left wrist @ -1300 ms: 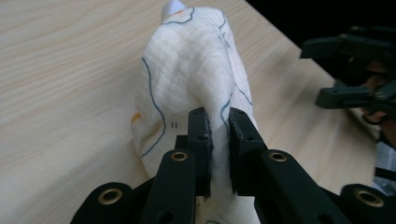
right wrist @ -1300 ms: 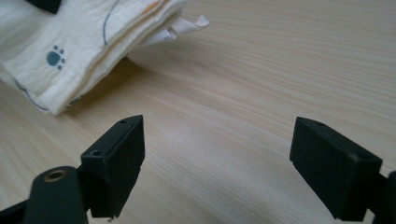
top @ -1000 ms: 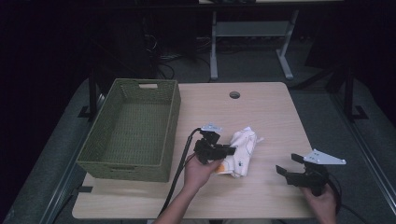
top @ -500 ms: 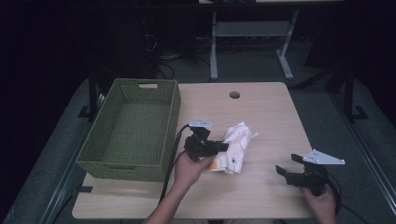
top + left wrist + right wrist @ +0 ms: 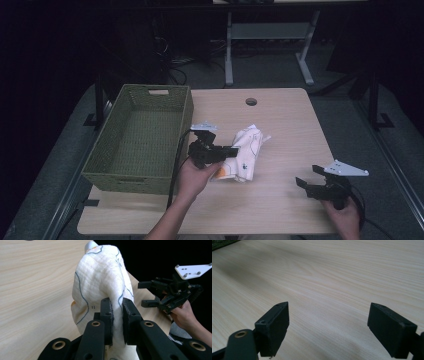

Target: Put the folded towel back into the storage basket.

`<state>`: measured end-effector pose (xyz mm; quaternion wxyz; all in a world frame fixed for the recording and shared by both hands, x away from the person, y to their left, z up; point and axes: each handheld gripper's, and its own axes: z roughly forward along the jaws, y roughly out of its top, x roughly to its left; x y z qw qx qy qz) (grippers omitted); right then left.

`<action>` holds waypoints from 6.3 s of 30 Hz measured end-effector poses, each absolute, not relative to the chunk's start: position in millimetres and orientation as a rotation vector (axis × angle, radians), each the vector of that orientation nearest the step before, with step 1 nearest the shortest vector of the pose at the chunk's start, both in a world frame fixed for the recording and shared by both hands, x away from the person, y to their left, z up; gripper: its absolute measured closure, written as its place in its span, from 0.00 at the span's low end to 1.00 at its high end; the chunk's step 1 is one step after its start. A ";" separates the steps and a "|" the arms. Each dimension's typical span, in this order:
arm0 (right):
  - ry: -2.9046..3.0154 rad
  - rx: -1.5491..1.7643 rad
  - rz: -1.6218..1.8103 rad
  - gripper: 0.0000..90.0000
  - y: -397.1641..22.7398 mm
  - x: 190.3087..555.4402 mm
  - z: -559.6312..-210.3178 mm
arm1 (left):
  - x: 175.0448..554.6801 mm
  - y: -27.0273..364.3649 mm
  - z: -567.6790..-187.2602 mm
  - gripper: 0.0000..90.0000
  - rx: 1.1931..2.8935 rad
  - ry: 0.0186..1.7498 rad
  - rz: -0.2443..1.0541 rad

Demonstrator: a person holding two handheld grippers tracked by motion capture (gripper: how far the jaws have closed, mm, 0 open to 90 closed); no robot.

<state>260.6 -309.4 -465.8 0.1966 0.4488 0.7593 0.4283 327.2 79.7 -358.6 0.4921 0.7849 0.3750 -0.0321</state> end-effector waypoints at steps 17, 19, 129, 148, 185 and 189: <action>2.129 1.250 1.190 0.19 -308.7 260.7 -465.8 | 326.8 96.1 -344.5 0.90 1.902 0.910 -0.081; 2.131 1.252 1.191 0.19 -308.6 260.9 -465.9 | 326.3 97.7 -341.5 0.90 1.905 0.909 -0.076; 2.161 1.278 1.100 0.19 -304.9 263.2 -473.6 | 340.1 306.0 -311.8 0.90 1.721 1.186 0.029; 2.154 1.291 1.092 0.19 -307.9 263.6 -474.2 | 359.7 329.2 -330.3 0.90 1.745 1.274 0.034; 2.168 1.298 1.058 0.19 -306.7 266.9 -477.2 | 392.6 325.3 -342.5 0.69 1.895 1.281 0.104; 2.171 1.294 1.048 0.19 -304.7 266.9 -477.5 | 389.9 324.1 -341.1 0.64 1.899 1.283 0.113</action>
